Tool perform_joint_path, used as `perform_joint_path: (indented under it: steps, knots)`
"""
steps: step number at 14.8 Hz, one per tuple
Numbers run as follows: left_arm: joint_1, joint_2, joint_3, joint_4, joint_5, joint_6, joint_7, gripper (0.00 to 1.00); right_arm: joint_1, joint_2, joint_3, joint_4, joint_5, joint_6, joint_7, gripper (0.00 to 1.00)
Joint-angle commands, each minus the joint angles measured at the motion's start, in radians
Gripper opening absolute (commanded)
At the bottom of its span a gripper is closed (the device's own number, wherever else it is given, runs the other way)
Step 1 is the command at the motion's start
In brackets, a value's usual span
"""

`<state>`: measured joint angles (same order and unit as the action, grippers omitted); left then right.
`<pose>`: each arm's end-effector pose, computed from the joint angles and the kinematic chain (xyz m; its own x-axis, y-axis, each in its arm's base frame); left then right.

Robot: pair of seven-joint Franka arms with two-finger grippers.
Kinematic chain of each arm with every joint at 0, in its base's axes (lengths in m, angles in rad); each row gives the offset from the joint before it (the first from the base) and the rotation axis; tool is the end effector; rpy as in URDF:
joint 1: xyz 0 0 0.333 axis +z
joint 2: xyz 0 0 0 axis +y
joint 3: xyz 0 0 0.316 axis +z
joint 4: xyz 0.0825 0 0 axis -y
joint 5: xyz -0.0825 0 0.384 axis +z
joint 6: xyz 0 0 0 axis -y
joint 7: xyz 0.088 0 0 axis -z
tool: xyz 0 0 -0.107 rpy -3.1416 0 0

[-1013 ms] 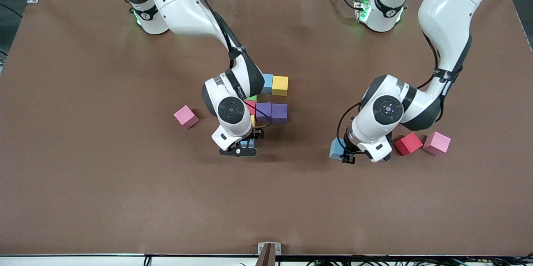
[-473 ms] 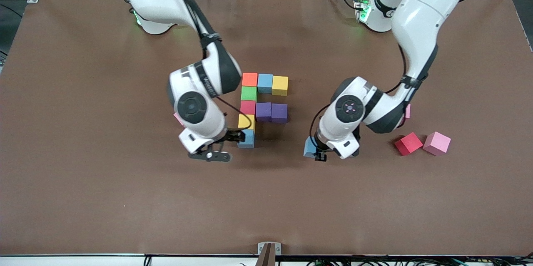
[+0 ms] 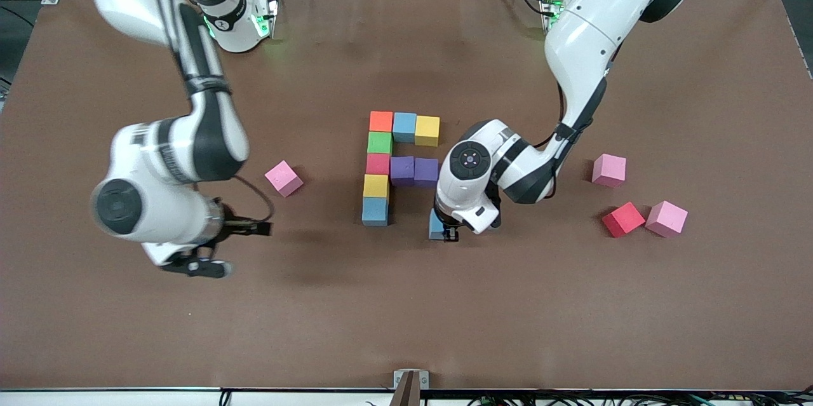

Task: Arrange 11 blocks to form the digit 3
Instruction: 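Place light blue beside light blue with the left gripper while the right gripper retracts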

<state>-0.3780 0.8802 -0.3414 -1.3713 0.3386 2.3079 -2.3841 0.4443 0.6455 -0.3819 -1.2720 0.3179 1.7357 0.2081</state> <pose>0.6008 -0.4410 0.2163 -0.0062 0.9973 -0.0726 0.9963 0.0123 0.0849 0.7005 0.1355 0.3835 0.9757 -0.1589 -0.1511 -0.1676 -0.9847 -0.0468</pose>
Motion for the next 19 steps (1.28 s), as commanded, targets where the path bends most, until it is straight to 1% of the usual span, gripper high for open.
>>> perform_joint_path:
  steps: [1,4,6,9,11,14,16,17,19]
  knots:
    - [-0.030,0.032,0.007,0.034,0.005,0.024,-0.027,0.39,-0.029,-0.072,0.002,-0.038,-0.040,-0.027,-0.001,1.00]
    - [-0.061,0.048,0.007,0.035,0.004,0.053,-0.078,0.41,-0.029,-0.105,-0.069,-0.035,-0.045,-0.097,-0.007,1.00]
    - [-0.081,0.062,0.007,0.040,-0.004,0.059,-0.083,0.41,-0.029,-0.131,-0.097,-0.035,-0.057,-0.128,-0.044,1.00]
    - [-0.111,0.086,0.007,0.060,-0.004,0.059,-0.081,0.41,-0.029,-0.162,-0.114,-0.032,-0.114,-0.150,-0.067,1.00]
    - [-0.116,0.092,0.007,0.066,-0.006,0.061,-0.083,0.41,-0.032,-0.174,-0.115,-0.012,-0.152,-0.166,-0.120,1.00]
    - [-0.130,0.117,0.007,0.100,-0.006,0.062,-0.084,0.41,-0.078,-0.175,-0.134,0.026,-0.152,-0.235,-0.170,1.00]
    - [-0.136,0.122,0.008,0.104,-0.018,0.102,-0.084,0.41,-0.102,-0.175,-0.132,0.068,-0.152,-0.277,-0.173,1.00]
    - [-0.139,0.126,0.008,0.104,-0.021,0.111,-0.083,0.41,-0.111,-0.175,-0.135,0.086,-0.155,-0.304,-0.193,1.00]
    - [-0.139,0.132,0.008,0.107,-0.023,0.117,-0.083,0.41,-0.137,-0.175,-0.141,0.100,-0.158,-0.318,-0.275,1.00]
